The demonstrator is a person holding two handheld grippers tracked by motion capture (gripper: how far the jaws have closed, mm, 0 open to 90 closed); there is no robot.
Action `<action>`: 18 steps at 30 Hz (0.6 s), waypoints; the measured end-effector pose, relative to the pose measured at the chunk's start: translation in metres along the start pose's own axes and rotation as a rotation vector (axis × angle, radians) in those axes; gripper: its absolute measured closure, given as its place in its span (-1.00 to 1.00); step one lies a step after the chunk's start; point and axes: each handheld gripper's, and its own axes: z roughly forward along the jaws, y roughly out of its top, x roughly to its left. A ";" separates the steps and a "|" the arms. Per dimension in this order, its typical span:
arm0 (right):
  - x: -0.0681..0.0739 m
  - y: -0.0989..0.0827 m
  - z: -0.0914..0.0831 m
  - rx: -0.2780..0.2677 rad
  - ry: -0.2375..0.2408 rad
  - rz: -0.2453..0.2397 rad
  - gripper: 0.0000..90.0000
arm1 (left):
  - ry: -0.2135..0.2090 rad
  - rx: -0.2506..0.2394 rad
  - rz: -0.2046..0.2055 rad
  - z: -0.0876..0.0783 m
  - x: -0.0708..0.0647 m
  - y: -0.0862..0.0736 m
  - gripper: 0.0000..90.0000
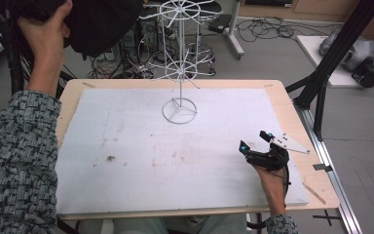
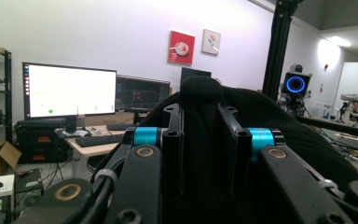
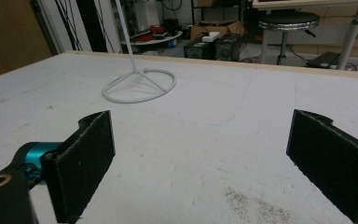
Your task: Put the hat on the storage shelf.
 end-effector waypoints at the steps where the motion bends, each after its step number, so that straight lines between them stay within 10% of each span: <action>1: 0.000 0.000 0.000 -0.001 0.000 0.003 -0.85 | -0.001 0.001 0.000 0.001 -0.001 0.000 0.63; 18: -0.001 -0.001 0.000 0.003 -0.003 0.001 -0.85 | -0.019 0.047 0.009 0.011 -0.003 -0.013 0.63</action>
